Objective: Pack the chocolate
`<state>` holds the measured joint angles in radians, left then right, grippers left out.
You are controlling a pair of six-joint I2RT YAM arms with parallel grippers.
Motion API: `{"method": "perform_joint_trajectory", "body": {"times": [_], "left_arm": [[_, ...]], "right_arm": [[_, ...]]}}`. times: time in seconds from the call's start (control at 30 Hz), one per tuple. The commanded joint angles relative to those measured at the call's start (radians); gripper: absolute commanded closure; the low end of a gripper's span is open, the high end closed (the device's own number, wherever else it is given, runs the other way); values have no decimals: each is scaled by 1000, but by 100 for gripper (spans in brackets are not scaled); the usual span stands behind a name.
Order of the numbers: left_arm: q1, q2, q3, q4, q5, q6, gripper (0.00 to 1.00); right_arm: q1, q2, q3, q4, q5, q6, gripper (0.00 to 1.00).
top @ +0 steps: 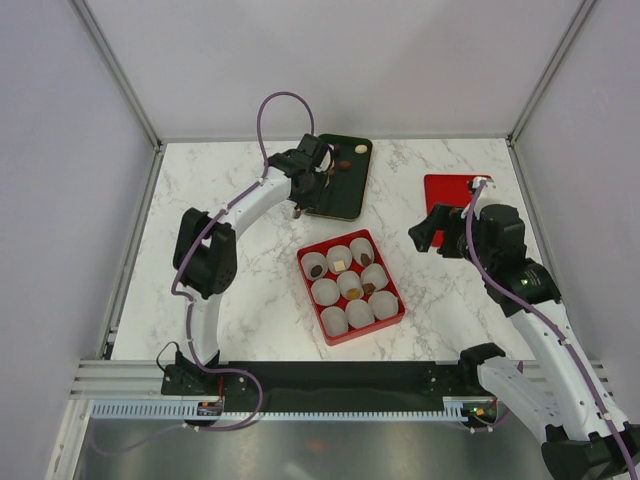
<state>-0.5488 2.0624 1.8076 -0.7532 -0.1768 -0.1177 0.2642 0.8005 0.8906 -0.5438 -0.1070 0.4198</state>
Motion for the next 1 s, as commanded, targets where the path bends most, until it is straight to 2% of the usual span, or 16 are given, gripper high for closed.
{"method": "perform_joint_trajectory", "body": {"times": [0.0, 0.3, 0.43, 0.97], "left_arm": [[10, 21, 50, 41, 0, 50, 53], [10, 16, 23, 32, 7, 50, 55], [10, -1, -5, 25, 3, 52, 60], [7, -214, -108, -81, 66, 20, 63]], "right_arm": [[-2, 0, 11, 35, 13, -13, 2], [-2, -3, 16, 36, 13, -16, 2], [-2, -11, 14, 36, 13, -12, 2], [-2, -32, 18, 36, -7, 1, 2]]}}
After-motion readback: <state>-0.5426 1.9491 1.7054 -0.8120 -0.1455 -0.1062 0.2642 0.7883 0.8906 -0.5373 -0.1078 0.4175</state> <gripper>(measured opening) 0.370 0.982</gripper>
